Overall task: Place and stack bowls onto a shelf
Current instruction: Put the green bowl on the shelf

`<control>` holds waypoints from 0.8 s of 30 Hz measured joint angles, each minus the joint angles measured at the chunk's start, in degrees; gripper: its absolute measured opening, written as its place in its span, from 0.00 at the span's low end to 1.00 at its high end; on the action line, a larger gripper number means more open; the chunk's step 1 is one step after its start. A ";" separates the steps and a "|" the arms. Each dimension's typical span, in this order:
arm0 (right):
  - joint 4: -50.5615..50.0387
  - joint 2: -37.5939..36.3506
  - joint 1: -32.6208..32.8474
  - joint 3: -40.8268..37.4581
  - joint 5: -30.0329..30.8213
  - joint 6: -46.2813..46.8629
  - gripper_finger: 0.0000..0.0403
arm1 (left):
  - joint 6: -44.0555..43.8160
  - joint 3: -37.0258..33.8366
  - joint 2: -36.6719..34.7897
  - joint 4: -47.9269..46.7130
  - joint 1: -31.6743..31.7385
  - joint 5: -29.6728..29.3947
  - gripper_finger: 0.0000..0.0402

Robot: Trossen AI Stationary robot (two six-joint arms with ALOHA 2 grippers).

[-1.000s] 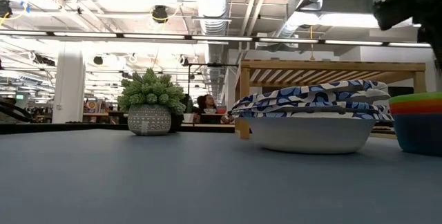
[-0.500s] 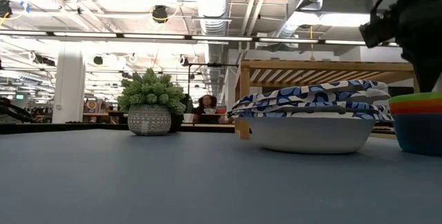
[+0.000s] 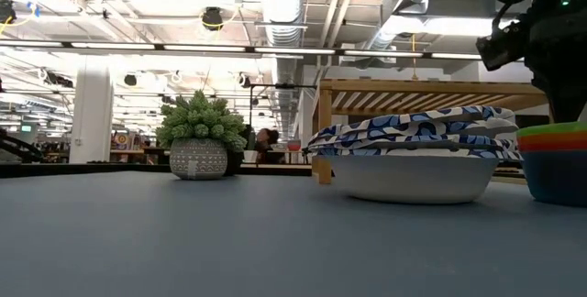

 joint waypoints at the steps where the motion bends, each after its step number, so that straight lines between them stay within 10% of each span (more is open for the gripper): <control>1: 0.08 0.00 0.00 -0.20 0.00 -0.03 0.48 | 0.00 0.00 0.00 0.00 0.00 0.25 0.49; 24: -0.43 0.02 0.00 -1.03 -1.56 -2.01 0.37 | -0.10 0.00 0.02 -2.47 0.00 -0.13 0.49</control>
